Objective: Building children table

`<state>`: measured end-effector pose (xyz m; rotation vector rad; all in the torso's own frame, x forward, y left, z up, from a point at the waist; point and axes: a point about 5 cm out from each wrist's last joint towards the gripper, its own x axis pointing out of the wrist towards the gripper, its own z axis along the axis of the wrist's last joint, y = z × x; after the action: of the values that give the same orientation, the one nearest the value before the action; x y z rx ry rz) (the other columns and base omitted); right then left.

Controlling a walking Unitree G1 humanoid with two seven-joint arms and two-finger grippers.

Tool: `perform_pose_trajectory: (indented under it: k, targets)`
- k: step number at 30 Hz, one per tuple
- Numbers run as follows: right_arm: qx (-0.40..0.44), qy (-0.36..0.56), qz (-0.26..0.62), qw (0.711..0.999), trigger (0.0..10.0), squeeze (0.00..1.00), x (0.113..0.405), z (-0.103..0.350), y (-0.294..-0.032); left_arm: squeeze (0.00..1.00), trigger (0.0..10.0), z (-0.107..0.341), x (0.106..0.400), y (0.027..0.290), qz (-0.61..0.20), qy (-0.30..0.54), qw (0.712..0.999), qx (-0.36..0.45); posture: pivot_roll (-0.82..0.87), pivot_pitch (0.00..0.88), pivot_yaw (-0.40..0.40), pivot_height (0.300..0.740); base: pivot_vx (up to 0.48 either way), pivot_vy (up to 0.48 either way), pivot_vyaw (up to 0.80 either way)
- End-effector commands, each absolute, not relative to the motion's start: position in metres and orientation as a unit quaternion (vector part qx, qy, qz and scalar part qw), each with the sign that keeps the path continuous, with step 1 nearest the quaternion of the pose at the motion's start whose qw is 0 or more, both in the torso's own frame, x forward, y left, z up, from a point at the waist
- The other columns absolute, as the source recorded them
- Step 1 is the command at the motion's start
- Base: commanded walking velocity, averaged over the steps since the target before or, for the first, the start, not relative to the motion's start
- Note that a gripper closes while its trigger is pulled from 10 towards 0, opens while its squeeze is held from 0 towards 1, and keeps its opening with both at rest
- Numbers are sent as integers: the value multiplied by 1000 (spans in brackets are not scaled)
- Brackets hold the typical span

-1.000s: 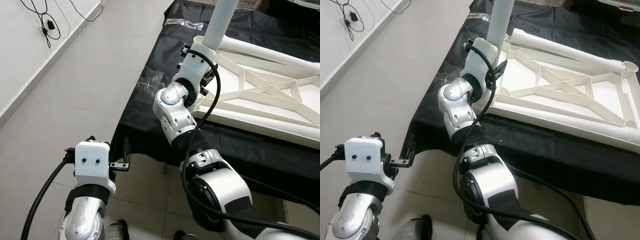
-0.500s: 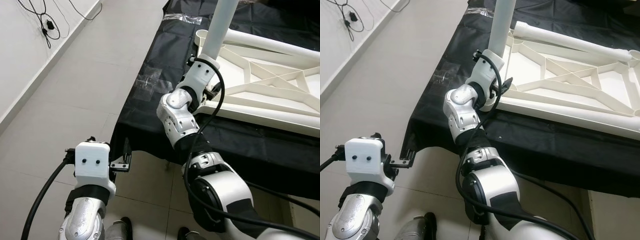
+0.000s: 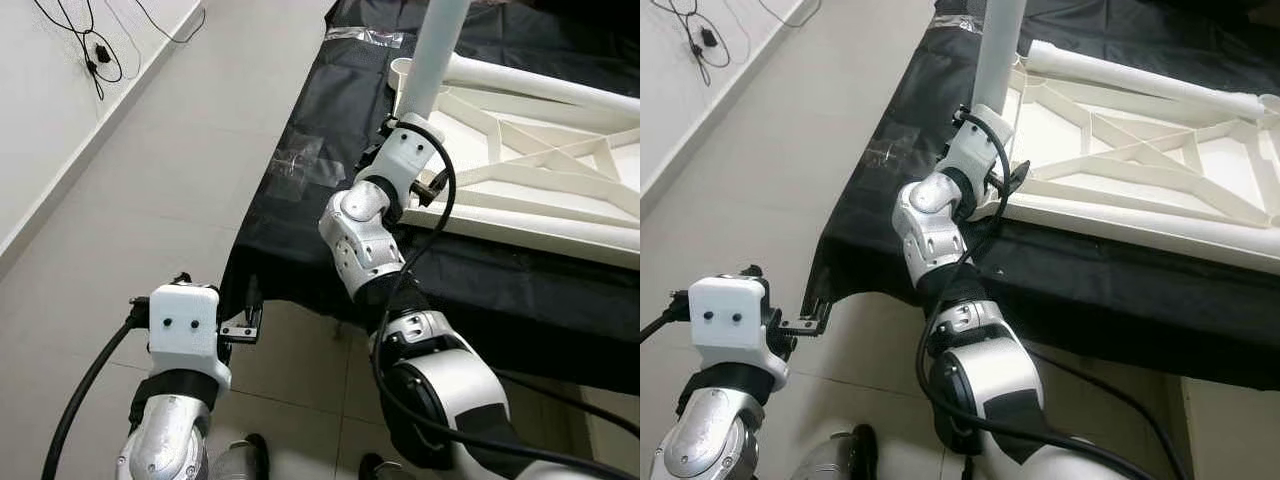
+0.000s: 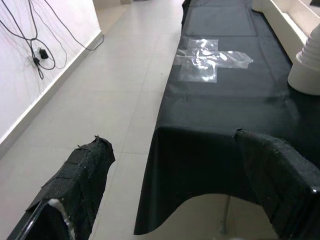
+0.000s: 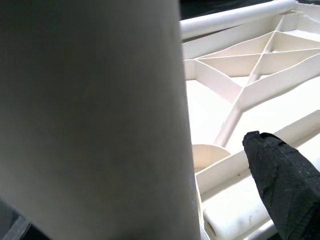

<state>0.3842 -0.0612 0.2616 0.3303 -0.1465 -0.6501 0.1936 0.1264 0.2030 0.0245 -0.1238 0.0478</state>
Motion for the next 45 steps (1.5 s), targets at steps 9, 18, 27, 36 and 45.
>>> perform_pose_trajectory:
  k: [9,18,27,36,45]
  targets:
    - [168,-24,-274,947,10000,0,375,230,-48,0,10000,196,198,128,23,-58,998,28,36,238,-5,740,0,0,0]
    - [144,-24,-229,962,10000,0,365,215,-44,0,10000,191,201,128,22,-57,998,32,28,221,-7,740,0,0,0]
    - [135,-24,-197,971,10000,0,357,210,-40,0,10000,187,202,129,22,-57,998,33,25,207,-7,740,0,0,0]
    - [130,-17,-166,977,10000,0,353,207,-38,0,10000,186,204,128,20,-61,997,34,17,186,-10,740,0,0,0]
    - [126,-5,-131,983,10000,0,351,203,-35,0,10000,184,207,127,17,-64,997,37,12,166,-12,740,0,0,0]
